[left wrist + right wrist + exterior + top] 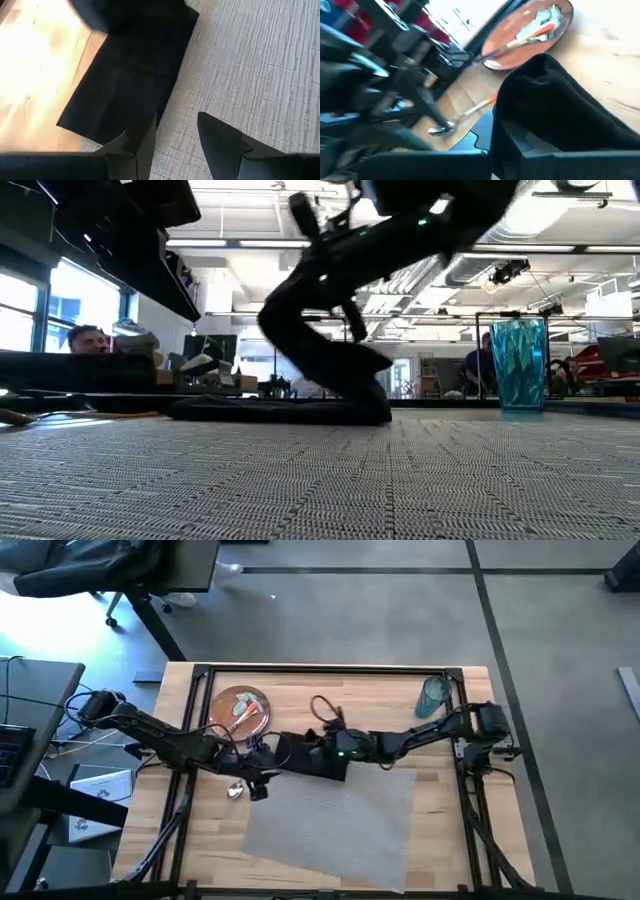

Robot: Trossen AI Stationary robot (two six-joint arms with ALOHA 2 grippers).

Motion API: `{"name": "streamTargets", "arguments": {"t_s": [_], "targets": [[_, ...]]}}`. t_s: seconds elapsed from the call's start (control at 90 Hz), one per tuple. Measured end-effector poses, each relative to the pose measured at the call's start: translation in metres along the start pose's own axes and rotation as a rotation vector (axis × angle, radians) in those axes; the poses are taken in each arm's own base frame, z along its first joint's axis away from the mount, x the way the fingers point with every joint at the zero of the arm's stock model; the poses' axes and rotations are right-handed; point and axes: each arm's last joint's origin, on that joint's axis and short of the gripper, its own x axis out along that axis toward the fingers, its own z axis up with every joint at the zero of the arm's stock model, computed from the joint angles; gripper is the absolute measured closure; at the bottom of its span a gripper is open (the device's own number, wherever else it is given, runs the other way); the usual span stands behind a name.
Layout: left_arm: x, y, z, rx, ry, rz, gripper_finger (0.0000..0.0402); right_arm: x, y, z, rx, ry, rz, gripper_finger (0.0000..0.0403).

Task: Set table place
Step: Fold the black napkin

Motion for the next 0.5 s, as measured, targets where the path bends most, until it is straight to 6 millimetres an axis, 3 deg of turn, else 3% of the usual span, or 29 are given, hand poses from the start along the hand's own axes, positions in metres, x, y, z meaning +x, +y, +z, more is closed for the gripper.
{"name": "streamTargets", "arguments": {"t_s": [0.211, 0.5], "targets": [[-0.001, -0.002, -0.001, -0.003, 0.004, -0.010, 0.0271, 0.028, -0.005, -0.005, -0.011, 0.037, -0.028, 0.0403], [-0.001, -0.001, -0.004, 0.002, 0.030, -0.001, 0.0271, 0.032, -0.005, -0.007, -0.046, 0.033, -0.030, 0.0393]]}}
